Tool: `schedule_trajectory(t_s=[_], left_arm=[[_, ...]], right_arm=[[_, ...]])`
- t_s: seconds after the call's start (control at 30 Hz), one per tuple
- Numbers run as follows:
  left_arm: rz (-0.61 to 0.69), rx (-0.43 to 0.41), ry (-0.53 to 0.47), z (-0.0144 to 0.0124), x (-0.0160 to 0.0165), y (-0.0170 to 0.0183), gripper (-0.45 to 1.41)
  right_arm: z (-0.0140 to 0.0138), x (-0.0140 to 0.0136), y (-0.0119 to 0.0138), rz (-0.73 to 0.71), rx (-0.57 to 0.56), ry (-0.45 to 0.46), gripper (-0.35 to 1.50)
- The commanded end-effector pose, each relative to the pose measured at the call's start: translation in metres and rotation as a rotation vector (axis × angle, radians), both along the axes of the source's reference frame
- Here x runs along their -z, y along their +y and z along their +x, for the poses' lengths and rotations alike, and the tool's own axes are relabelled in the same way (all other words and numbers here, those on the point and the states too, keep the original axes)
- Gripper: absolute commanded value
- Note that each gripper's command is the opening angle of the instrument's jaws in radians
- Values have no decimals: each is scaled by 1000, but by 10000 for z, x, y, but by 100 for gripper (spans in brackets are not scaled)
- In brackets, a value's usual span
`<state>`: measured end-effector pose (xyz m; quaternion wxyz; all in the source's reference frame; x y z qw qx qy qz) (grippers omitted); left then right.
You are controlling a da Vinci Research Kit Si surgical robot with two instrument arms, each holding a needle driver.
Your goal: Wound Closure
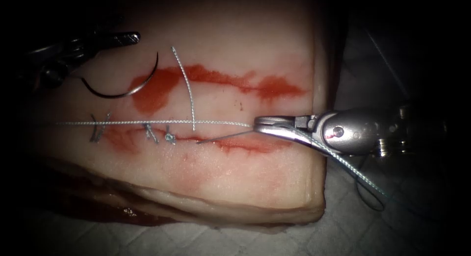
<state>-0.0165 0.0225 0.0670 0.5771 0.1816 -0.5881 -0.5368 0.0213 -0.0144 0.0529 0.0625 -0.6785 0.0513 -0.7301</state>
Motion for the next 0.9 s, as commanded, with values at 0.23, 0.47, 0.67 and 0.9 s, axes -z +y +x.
schedule_trajectory(t_s=[0.23,0.47,0.67,0.9], left_arm=[[0,3,-2,-5,-4,3,93],[1,3,-2,-5,-4,4,93],[11,3,-6,-4,0,9,106],[-70,-74,79,-6,-1,17,140]], right_arm=[[1,-1,0,1,3,5,-35],[-15,2,4,4,-7,-2,-35],[-20,3,5,5,-15,-3,-35],[-10,5,0,1,-84,-25,106]])
